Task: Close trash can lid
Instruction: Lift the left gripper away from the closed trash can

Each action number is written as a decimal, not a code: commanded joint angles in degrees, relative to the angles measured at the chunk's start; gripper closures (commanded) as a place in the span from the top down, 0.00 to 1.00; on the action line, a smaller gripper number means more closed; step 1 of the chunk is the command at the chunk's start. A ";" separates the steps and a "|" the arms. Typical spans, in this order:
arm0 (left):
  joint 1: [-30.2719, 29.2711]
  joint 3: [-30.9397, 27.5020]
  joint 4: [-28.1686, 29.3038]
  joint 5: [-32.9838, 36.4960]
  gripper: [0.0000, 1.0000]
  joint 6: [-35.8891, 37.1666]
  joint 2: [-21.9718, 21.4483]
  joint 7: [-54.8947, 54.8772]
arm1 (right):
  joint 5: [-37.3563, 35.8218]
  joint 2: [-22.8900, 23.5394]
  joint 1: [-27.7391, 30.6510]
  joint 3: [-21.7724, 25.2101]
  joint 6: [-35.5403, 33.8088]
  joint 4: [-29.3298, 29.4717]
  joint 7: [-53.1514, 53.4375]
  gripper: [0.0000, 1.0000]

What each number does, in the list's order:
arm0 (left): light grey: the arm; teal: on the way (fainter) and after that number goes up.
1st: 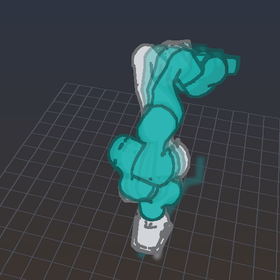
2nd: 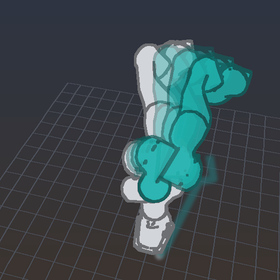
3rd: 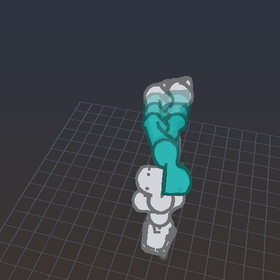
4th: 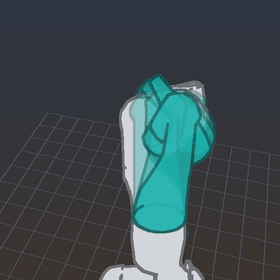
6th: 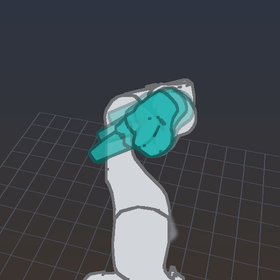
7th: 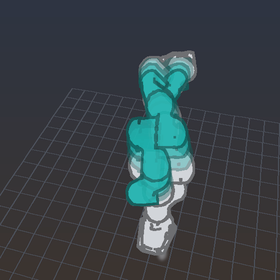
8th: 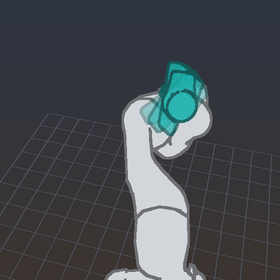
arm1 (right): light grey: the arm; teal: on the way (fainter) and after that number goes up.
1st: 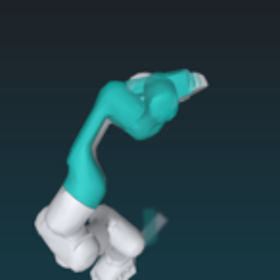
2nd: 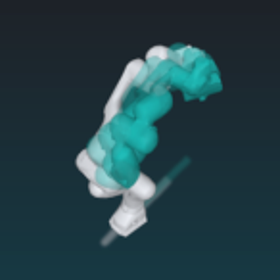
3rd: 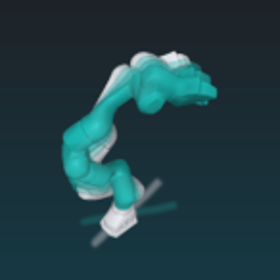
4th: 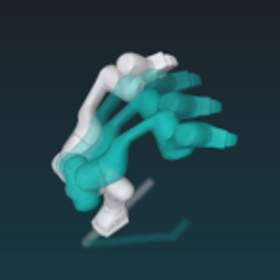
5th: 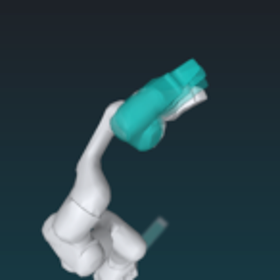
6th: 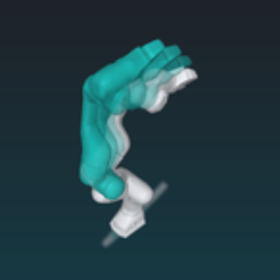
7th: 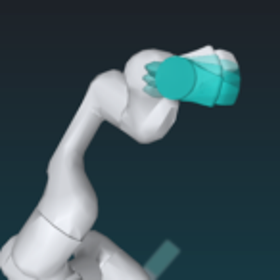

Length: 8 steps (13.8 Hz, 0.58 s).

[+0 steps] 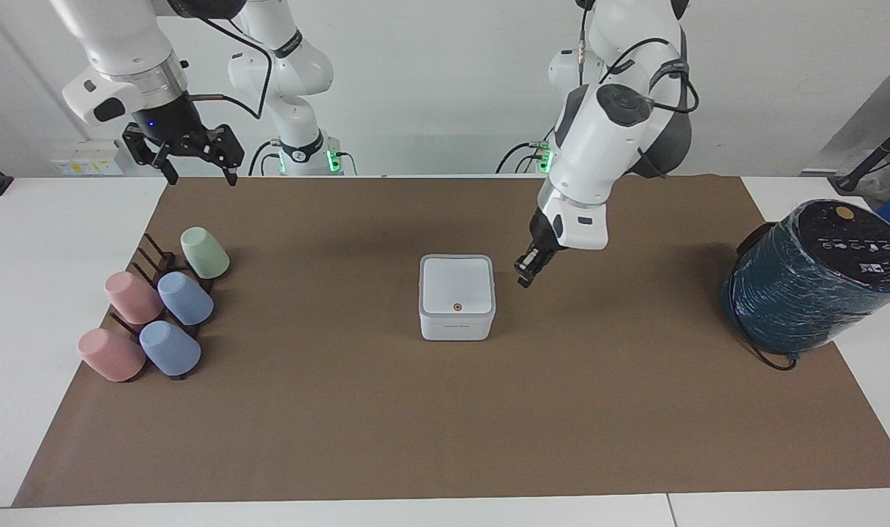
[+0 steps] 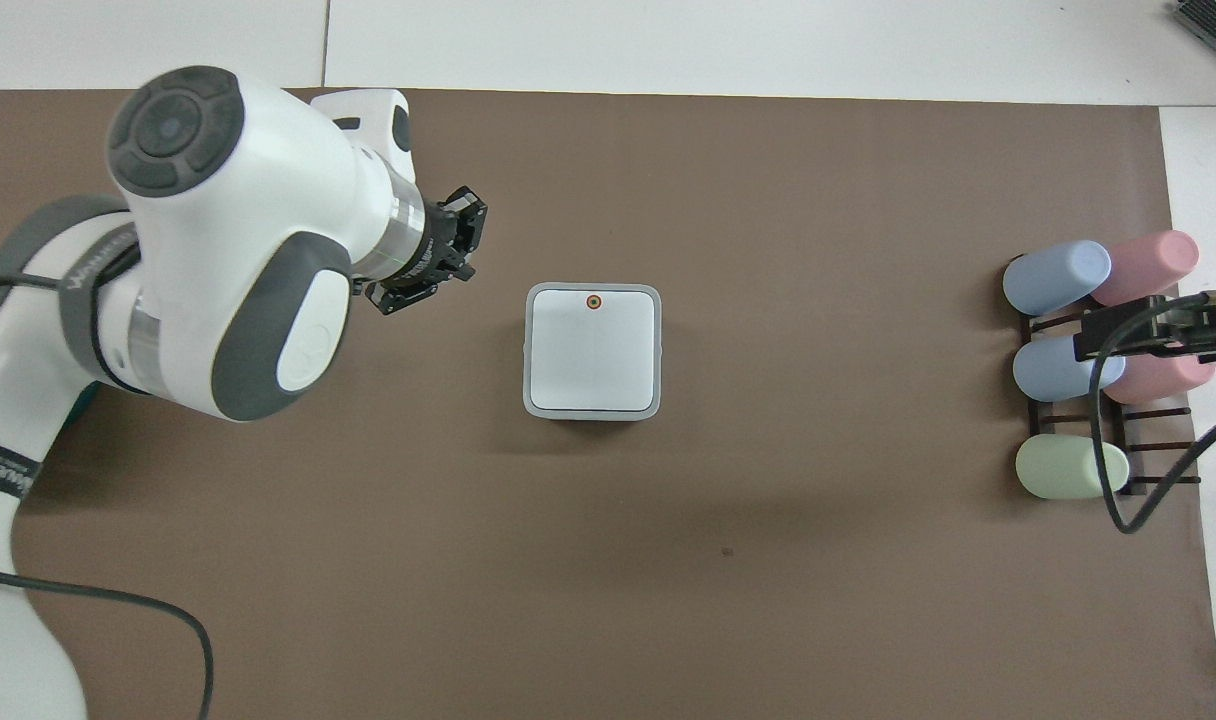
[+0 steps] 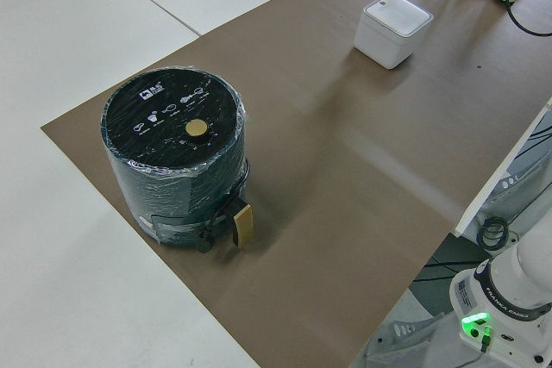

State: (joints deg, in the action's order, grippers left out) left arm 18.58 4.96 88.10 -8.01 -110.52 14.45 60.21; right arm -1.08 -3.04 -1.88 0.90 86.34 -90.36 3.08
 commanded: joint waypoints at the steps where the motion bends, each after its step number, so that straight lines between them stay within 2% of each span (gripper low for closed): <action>1: -4.58 -0.04 -2.41 0.71 0.01 7.41 -1.34 -10.67 | 0.37 -1.27 0.30 -0.20 -0.04 -1.40 -0.71 1.00; 4: -10.99 0.04 -2.32 0.63 0.01 11.63 -5.38 -26.49 | 0.37 -1.27 0.30 -0.11 -0.04 -1.31 -0.62 1.00; 8: -16.37 0.13 -2.06 1.93 0.02 15.95 -7.68 -42.59 | 0.37 -1.27 0.30 -0.11 -0.04 -1.31 -0.70 1.00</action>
State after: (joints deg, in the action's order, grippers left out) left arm 3.63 4.43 85.41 -7.67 -96.39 7.94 23.91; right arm -1.08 -3.04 -1.88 0.90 86.34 -90.36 3.08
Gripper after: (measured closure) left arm 0.982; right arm 0.000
